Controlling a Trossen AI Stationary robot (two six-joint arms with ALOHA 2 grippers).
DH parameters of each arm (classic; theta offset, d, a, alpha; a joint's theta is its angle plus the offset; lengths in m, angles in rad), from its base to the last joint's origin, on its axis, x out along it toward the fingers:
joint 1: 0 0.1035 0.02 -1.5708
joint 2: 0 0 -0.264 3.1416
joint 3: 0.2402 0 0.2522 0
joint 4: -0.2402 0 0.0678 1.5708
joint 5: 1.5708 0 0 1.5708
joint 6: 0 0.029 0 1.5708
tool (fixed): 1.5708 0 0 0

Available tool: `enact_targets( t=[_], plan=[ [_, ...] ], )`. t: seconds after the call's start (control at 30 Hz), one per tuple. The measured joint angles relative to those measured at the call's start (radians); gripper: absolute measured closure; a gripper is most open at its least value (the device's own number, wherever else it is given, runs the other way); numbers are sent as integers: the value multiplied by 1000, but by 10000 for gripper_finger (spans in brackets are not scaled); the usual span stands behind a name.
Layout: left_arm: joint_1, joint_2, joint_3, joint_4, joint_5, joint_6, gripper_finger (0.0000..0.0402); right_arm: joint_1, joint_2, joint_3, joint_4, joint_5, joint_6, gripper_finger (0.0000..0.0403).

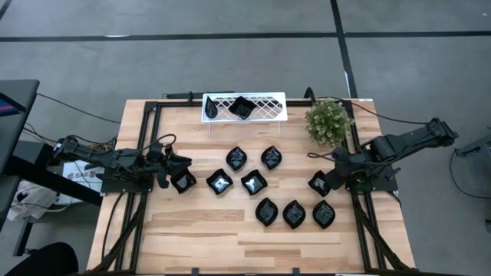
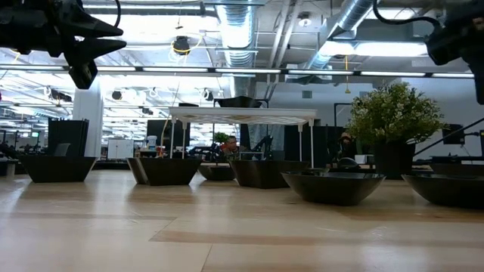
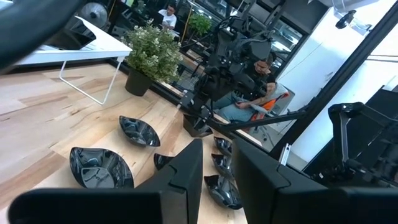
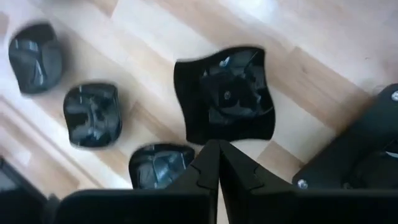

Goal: Pick & Place Mini shaped plates
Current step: Stack the distorted square-shaped plate on top of the distorted square-shaped plate on the shelf

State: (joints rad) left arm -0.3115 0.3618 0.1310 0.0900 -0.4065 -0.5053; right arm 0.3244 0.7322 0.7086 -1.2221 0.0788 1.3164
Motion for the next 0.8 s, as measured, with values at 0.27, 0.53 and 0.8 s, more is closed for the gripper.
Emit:
enact_targets(
  t=[0.27, 0.53, 0.8],
  plan=[
    [0, 0, 0, 1, 0, 0, 314, -67, 31, 0, -1, -4, -19, 374],
    [0, 0, 0, 2, 0, 3, 314, -123, 113, 0, -4, -34, -65, 344],
    [0, 0, 0, 8, 0, 3, 314, -167, 196, 0, -3, -52, -70, 341]
  ],
)
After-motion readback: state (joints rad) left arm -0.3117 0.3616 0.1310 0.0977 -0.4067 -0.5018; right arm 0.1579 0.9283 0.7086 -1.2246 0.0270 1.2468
